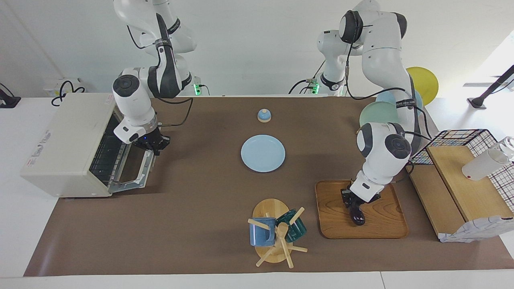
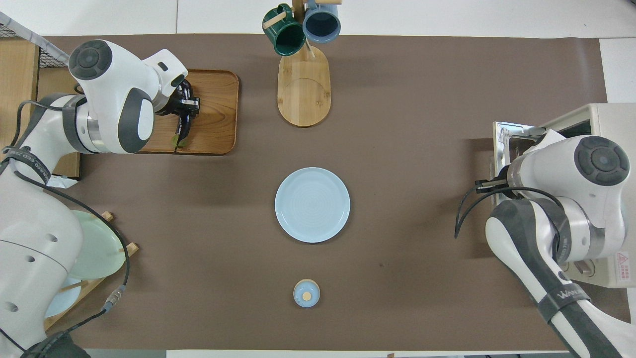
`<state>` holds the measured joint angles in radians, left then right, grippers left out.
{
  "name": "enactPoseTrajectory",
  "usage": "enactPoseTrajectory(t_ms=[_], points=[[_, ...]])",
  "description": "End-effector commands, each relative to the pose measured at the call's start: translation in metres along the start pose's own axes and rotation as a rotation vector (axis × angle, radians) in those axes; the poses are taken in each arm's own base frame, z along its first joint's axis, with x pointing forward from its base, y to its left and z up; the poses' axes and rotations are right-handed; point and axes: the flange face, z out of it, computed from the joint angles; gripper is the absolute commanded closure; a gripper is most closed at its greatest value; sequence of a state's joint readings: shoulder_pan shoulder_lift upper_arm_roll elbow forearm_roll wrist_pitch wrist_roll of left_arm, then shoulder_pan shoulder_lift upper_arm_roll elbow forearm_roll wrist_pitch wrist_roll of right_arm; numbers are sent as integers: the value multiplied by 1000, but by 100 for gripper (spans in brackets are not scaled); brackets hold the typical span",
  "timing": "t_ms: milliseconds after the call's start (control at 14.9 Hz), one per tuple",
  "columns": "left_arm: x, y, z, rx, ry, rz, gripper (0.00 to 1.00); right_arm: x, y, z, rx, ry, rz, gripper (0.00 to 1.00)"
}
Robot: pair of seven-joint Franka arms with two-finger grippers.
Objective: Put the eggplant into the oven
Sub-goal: 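Carry the eggplant to the plate while the right gripper opens the oven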
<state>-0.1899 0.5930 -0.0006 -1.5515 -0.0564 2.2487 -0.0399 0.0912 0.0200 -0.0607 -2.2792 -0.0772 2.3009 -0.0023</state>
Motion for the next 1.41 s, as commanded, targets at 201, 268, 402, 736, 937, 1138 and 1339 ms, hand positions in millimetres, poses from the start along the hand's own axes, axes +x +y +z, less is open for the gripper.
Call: enactPoseTrajectory(t_ms=[201,268,402,736,937,1138,1339], points=[[2,8,-47,-44,1,-64,100,-1,18,45,18,-11,82,100],[-1,14,-63,-55,-7,-84,100,-1,13,53,25,-28,85,100],[-15,48,-94,-65,-41,-101,100,1,10,59,33,-19,99,100],[-73,175,-125,-56,-119,-133,100,5,-18,53,40,-24,113,100],[-117,235,-115,-58,-117,-168,100,11,-59,39,49,-42,160,100],[-169,270,-85,-104,-30,-181,100,23,-59,2,46,-72,153,100],[-208,292,-53,-111,-19,-143,100,26,-44,-45,46,-113,174,100]])
